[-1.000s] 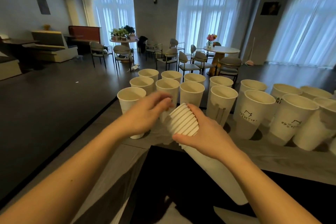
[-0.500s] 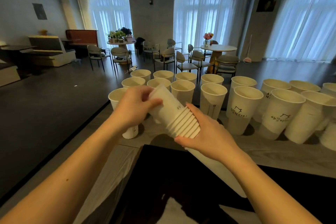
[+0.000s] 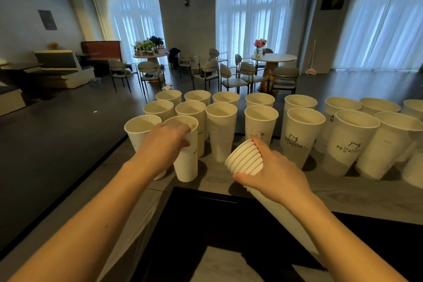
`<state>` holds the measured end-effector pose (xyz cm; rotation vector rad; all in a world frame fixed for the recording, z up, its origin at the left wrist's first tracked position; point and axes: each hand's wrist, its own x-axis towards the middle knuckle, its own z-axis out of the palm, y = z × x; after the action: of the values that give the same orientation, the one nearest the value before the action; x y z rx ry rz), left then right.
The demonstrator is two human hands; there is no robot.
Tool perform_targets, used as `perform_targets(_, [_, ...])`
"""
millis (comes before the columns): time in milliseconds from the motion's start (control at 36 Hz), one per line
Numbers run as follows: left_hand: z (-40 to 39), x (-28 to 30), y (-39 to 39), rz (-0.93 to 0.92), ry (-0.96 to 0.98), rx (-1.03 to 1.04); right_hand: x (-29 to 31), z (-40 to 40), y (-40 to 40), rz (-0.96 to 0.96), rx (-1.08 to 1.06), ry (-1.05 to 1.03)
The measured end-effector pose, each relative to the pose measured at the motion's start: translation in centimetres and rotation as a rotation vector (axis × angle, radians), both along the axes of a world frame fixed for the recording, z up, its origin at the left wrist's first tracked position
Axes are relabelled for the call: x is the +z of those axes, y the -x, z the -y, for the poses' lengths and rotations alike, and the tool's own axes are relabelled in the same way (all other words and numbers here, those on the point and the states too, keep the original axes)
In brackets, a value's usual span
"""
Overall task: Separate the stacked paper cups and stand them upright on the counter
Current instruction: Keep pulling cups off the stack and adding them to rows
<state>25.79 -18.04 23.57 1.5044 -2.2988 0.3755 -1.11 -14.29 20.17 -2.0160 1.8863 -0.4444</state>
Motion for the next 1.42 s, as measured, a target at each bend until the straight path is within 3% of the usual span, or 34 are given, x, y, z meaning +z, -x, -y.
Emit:
perform_targets(111, [-0.3, 0.6, 0.5, -0.055, 0.020, 0.007, 0.0, -0.1, 0.0, 0.017, -0.001, 0.007])
perform_targets(222, [-2.0, 1.9, 2.1, -0.210, 0.200, -0.087, 0.5, -0.4, -0.3, 0.073, 0.035, 0.018])
perform_targets(278, [-3.4, 2.6, 3.9, -0.391, 0.067, -0.146, 0.8, -0.7, -0.5, 0.098, 0.059, 0.042])
perform_targets(333, [-4.4, 3.0, 5.5, -0.522, -0.232, -0.189, 1.2, -1.0, -0.8, 0.117, 0.079, 0.073])
perform_targets(417, [-4.9, 2.9, 7.0, -0.422, -0.559, -0.241, 1.7, -1.5, -1.1, 0.162, 0.108, 0.071])
perform_targets(583, [-5.2, 2.4, 7.2, -0.600, -0.704, -0.276, 2.0, -2.8, -0.6, 0.135, 0.119, 0.102])
perform_targets(750, [-5.6, 2.3, 8.8, -0.744, -0.679, -0.172, 2.0, -3.4, 1.0, 0.151, 0.159, 0.109])
perform_targets(889, [-5.8, 3.9, 9.3, -0.851, -0.400, -0.055, 2.1, -3.7, 3.7, 0.073, 0.148, 0.050])
perform_targets(944, [-5.7, 4.6, 9.1, -0.780, -0.188, -0.018, 2.0, -3.3, 5.2, 0.030, 0.095, 0.021])
perform_targets(1000, [-5.2, 4.7, 9.2, -0.597, -0.049, -0.010, 1.8, -3.0, 6.4, -0.007, 0.030, 0.004])
perform_targets(1167, [-2.7, 1.3, 10.3, 0.021, -0.124, 0.079, 1.6, -2.6, 7.9, 0.017, 0.023, -0.007])
perform_targets(1417, [-2.2, 0.4, 10.2, -0.013, -0.045, 0.066, 1.5, -2.7, 8.5, 0.070, 0.065, -0.021])
